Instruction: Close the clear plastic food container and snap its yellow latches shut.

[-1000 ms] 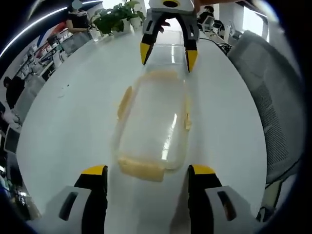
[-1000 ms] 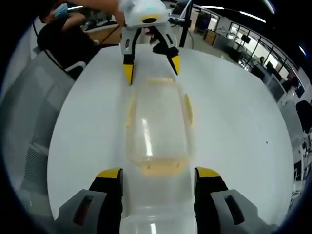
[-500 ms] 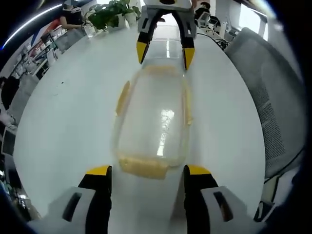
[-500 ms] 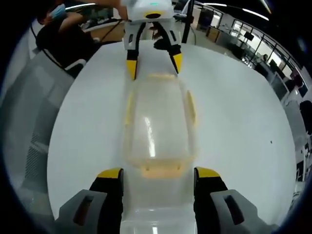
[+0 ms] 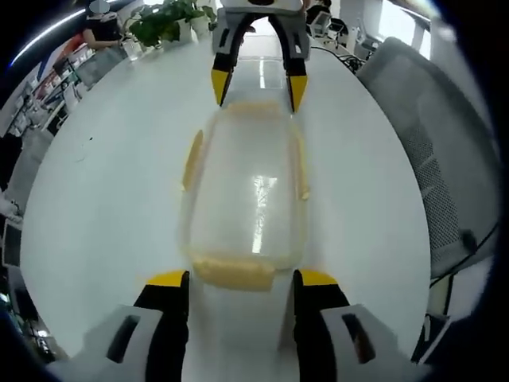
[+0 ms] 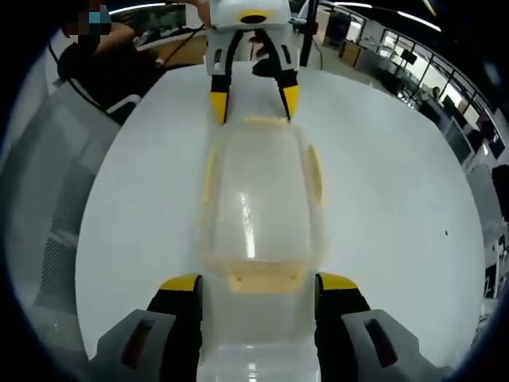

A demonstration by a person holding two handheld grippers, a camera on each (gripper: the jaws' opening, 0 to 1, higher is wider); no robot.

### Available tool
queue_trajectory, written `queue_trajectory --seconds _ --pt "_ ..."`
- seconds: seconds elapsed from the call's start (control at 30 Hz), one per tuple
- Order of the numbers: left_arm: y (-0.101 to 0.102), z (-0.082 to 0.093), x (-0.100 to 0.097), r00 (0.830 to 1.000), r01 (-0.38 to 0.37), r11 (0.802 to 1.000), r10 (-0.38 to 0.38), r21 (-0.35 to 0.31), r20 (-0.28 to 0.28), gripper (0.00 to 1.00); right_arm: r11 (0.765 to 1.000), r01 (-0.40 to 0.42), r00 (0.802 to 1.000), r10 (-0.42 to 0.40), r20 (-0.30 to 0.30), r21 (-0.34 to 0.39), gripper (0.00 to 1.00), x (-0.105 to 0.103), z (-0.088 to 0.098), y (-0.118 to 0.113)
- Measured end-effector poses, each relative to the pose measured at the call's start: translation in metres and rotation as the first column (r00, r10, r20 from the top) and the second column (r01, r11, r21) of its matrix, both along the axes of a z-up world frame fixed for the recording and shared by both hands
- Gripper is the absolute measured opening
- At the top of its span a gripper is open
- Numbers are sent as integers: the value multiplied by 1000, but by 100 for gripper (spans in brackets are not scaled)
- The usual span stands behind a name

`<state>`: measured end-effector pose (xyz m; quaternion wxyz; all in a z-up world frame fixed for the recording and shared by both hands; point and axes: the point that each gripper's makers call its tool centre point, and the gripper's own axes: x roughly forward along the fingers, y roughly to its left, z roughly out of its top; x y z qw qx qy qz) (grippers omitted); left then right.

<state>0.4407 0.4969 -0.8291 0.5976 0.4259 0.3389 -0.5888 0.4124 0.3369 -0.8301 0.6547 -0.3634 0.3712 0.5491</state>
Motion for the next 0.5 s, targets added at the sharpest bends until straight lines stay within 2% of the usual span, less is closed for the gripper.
queue_trajectory --seconds 0.13,0.5 --pt "0 -1 0 1000 11 1000 -11 5 -5 47 1000 -15 1000 15 -8 -20 56 -1 -5 0" --pt "-3 -2 0 999 28 1000 -28 3 -20 44 1000 -1 1000 0 -26 -27 53 2 -6 0"
